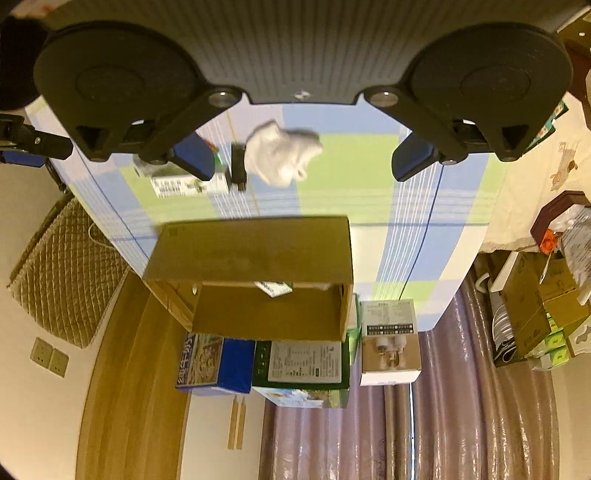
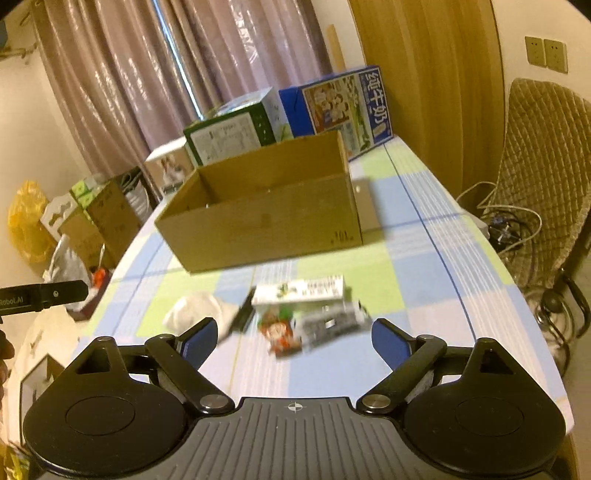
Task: Organize objects
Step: 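Withdraw both tools from the box back toward the remaining table items, then lower the right tool onto the orange candy packet and close it, then grasp the white towel with the left tool while the right tool holds the candy packet, then carry the towel with the left tool while the right tool carries the candy packet to the box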
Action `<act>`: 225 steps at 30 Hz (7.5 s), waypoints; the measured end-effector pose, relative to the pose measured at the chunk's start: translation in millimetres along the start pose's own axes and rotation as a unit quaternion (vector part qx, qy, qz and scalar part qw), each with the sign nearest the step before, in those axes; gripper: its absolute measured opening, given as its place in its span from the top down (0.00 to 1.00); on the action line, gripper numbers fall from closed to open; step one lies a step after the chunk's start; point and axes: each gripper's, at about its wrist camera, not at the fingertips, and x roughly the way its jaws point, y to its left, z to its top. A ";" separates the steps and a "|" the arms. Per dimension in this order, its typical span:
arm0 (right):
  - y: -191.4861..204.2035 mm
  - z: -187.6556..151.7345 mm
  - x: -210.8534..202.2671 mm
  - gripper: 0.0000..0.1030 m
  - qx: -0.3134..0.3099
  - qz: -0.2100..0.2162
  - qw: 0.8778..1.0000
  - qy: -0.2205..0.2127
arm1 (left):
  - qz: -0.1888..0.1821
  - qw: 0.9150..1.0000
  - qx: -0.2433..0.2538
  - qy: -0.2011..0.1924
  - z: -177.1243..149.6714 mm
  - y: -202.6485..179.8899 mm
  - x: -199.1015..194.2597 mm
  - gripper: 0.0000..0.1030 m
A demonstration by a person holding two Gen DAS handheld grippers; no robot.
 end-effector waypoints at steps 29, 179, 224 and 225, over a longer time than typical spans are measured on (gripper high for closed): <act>-2.3 -32.5 -6.3 0.15 0.006 0.004 1.000 0.021 | -0.009 0.999 0.002 0.037 -48.9 -19.3 -3.8 0.01; 40.5 -27.4 62.7 0.78 -0.114 -0.003 0.992 0.051 | -0.038 0.995 0.044 0.083 -49.4 -32.5 48.9 0.67; 35.5 -17.7 43.2 0.78 -0.109 -0.010 0.993 0.040 | -0.049 0.995 0.051 0.066 -37.6 -46.9 30.6 0.67; 35.2 -16.0 43.7 0.78 -0.109 -0.010 0.993 0.039 | -0.049 0.995 0.052 0.066 -35.6 -47.3 31.9 0.67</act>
